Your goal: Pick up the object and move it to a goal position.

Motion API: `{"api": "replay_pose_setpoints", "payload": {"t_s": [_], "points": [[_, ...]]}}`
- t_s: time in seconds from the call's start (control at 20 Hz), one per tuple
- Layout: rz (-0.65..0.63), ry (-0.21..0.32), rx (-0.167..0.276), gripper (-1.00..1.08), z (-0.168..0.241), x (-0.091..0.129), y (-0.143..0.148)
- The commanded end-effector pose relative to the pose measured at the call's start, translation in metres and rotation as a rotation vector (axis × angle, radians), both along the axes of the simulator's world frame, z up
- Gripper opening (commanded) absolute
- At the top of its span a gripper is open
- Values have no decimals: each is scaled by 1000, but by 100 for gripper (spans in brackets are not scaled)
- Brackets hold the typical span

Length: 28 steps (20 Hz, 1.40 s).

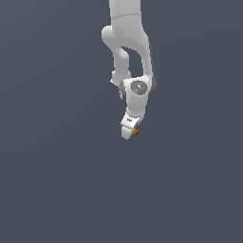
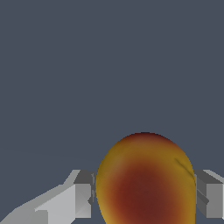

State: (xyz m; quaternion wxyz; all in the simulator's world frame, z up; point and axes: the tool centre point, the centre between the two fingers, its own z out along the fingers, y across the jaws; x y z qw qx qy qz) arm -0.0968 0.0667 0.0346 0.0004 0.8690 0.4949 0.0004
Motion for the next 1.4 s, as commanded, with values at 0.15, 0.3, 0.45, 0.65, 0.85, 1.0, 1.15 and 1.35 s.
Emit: {"api": "replay_pose_setpoints", "payload": {"t_s": [0.15, 0.3, 0.45, 0.65, 0.85, 1.0, 1.15, 1.35], "points": [[1, 0, 0, -100, 0, 0, 0], [1, 0, 0, -100, 2, 1, -1], [1, 0, 0, -100, 7, 6, -6], [1, 0, 1, -100, 20, 16, -16], [1, 0, 1, -100, 40, 32, -32], [1, 1, 3, -100, 58, 46, -46], [2, 1, 3, -100, 78, 62, -62], [2, 1, 4, -100, 106, 85, -85]]}}
